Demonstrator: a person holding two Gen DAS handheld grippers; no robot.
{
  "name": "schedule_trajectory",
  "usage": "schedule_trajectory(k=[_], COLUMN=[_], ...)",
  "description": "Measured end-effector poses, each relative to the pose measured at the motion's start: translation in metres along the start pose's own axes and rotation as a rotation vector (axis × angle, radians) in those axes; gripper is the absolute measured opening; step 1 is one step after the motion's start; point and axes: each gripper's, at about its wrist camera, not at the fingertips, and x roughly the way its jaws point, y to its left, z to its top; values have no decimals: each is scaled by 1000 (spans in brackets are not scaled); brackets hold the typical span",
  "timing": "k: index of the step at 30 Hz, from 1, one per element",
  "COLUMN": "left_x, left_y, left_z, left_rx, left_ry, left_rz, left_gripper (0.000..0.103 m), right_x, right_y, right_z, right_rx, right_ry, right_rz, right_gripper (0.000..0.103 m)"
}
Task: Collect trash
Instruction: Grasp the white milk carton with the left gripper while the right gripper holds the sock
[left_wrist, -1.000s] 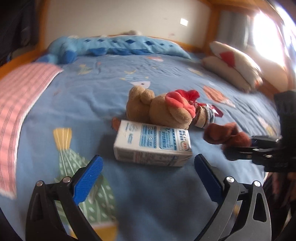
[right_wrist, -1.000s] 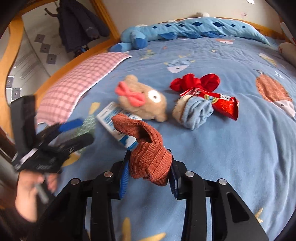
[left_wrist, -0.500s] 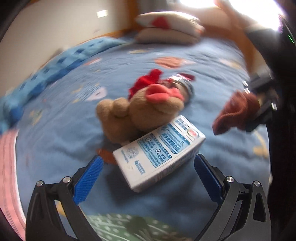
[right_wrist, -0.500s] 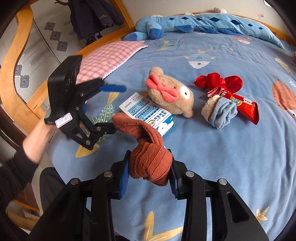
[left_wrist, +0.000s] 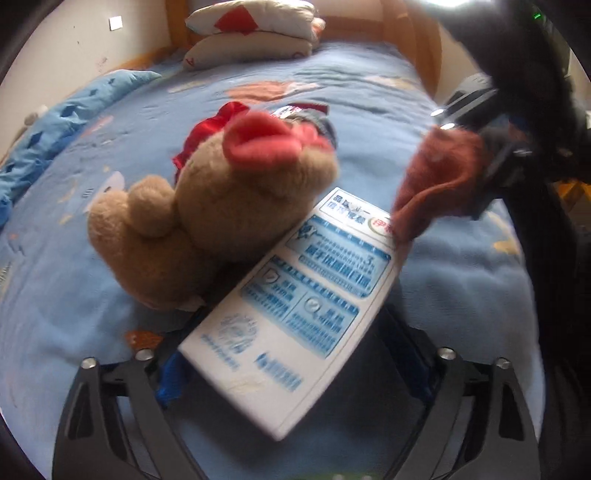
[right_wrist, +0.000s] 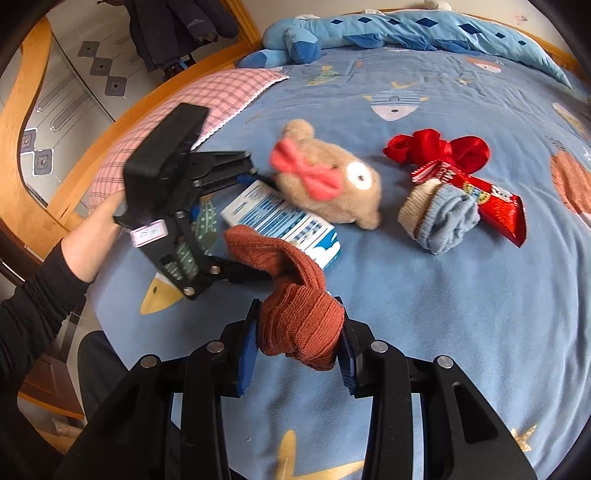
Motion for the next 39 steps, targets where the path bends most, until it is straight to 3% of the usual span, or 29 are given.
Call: schedule_trajectory(k=[3,10,14,18,20,21,32,39], left_x=[-6,-18,-15,-6,-2,-1,-3,-25], left_y=[-4,-51,-72,-80,-80,-80,-98,-131], left_z=[-5,-12,-5,9,13,15,25,39], left_rx=[-72,-95,-114,-143,-148,-151,-188,-201], left_ry=[-1,-54,-69,-72,-72,-73,-88,-139], left_rz=[-47,-2,40,44,53,54,83,109], left_gripper=[73,58,57,74,69,56,54,54], right_x=[-4,-16,-26,-32,-33,-33,-47,-85], right_y=[-4,-5,-12,-19,-23,-26,-23,-13], right_z=[0,-9,-21,-32,-35,-37,-46,-59], right_rx=[15,30,64,83,93,99,87,79], right_ry=[-9,-30,-39,-36,-30,-28,-58,-136], right_rz=[6,-8,-13,-29,-36,-35,-32,-30], right_gripper=[37,37,38,38,38,38,38,38])
